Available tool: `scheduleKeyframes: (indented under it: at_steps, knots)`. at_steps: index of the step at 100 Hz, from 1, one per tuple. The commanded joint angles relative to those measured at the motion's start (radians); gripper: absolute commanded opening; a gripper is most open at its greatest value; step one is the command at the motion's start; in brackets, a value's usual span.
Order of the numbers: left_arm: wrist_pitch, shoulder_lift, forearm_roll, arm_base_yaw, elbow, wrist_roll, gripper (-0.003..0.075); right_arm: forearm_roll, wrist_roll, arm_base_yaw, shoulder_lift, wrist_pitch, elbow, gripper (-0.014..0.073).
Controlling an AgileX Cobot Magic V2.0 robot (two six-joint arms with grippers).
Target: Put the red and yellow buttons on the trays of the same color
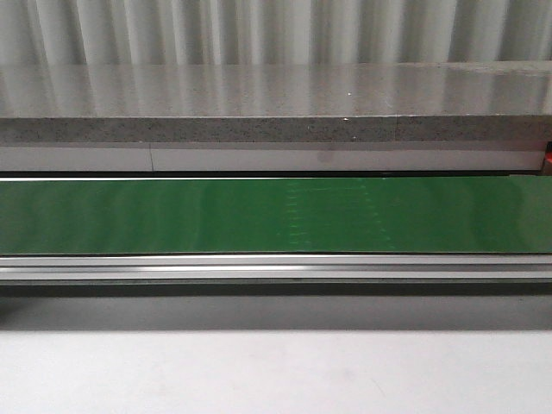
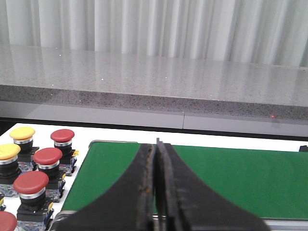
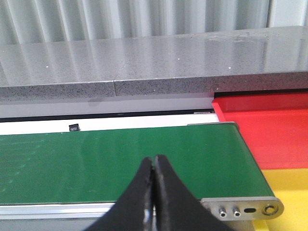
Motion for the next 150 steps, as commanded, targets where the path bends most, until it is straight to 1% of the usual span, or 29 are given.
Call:
scheduleKeyframes:
  at_steps: [1,30,42,53,60,64,65,71,72,78,79,80,83,85,86,94,95,98,103,115,138,143,150]
  knots:
    - [-0.083,-0.027,-0.005,-0.003,0.048,-0.011,-0.0020,-0.001,-0.007,-0.006,-0.016,-0.081,0.002,-0.0067]
    - [-0.113,-0.027,-0.005,-0.003,0.039,-0.011,-0.0020,-0.001,-0.007,-0.006,-0.016,-0.081,0.002,-0.0067]
    - [-0.117,-0.025,-0.005,-0.003,-0.012,-0.011,-0.0020,-0.001,-0.007,-0.006,-0.016,-0.081,0.002,-0.0067]
    - [-0.103,0.001,-0.023,-0.003,-0.099,-0.013,-0.0020,-0.001,-0.007,-0.006,-0.016,-0.081,0.002,-0.0067]
    - [-0.039,0.035,-0.025,-0.003,-0.179,-0.013,-0.0020,-0.001,-0.007,-0.006,-0.016,-0.081,0.002,-0.0067]
    - [0.033,0.069,-0.025,-0.003,-0.244,-0.013,-0.0020,-0.001,-0.007,-0.006,-0.016,-0.081,0.002,-0.0067]
    - [0.033,0.069,-0.025,-0.003,-0.244,-0.013,-0.0020,-0.001,-0.007,-0.006,-0.016,-0.081,0.002,-0.0067]
    - [0.165,0.129,-0.023,-0.003,-0.345,-0.013,-0.0020,-0.001,-0.007,-0.006,-0.016,-0.081,0.002,-0.0067]
    - [0.165,0.129,-0.023,-0.003,-0.345,-0.013,-0.0020,-0.001,-0.007,-0.006,-0.016,-0.081,0.002,-0.0067]
    - [0.313,0.201,-0.023,-0.003,-0.452,-0.013,-0.0020,-0.001,-0.007,-0.006,-0.016,-0.081,0.002,-0.0067]
    - [0.313,0.201,-0.023,-0.003,-0.452,-0.013,-0.0020,-0.001,-0.007,-0.006,-0.016,-0.081,0.002,-0.0067]
    - [0.359,0.225,-0.023,-0.003,-0.473,-0.013,-0.0020,-0.001,-0.007,-0.006,-0.016,-0.081,0.002,-0.0067]
    - [0.406,0.249,-0.023,-0.003,-0.515,-0.013,-0.0020,-0.001,-0.007,-0.006,-0.016,-0.081,0.002,-0.0067]
    - [0.469,0.281,-0.023,-0.003,-0.557,-0.013,-0.0020,-0.001,-0.007,-0.006,-0.016,-0.081,0.002,-0.0067]
    - [0.469,0.281,-0.023,-0.003,-0.557,-0.013,-0.0020,-0.001,-0.007,-0.006,-0.016,-0.081,0.002,-0.0067]
    - [0.668,0.386,-0.027,-0.003,-0.674,-0.013,-0.0020,-0.001,-0.007,-0.006,-0.016,-0.081,0.002,-0.0067]
    - [0.668,0.386,-0.027,-0.003,-0.682,-0.013,-0.0020,-0.001,-0.007,-0.006,-0.016,-0.081,0.002,-0.0067]
    - [0.733,0.422,-0.030,-0.003,-0.715,-0.013,-0.0020,-0.001,-0.007,-0.006,-0.016,-0.081,0.002,-0.0067]
    - [0.798,0.468,-0.035,-0.003,-0.766,-0.013,-0.0020,-0.001,-0.007,-0.006,-0.016,-0.081,0.002,-0.0067]
    - [0.829,0.547,-0.038,-0.003,-0.817,-0.013,-0.0020,-0.001,-0.007,-0.006,-0.016,-0.081,0.002,-0.0067]
    - [0.847,0.622,-0.038,-0.003,-0.818,-0.013,-0.0013,-0.001,-0.007,-0.006,-0.016,-0.081,0.002,-0.0067]
    - [0.856,0.628,-0.038,-0.003,-0.818,-0.013,0.0016,-0.001,-0.007,-0.006,-0.016,-0.081,0.002,-0.0067]
    - [0.863,0.632,-0.054,-0.003,-0.812,-0.013,0.0106,-0.001,-0.007,-0.006,-0.016,-0.081,0.002,-0.0067]
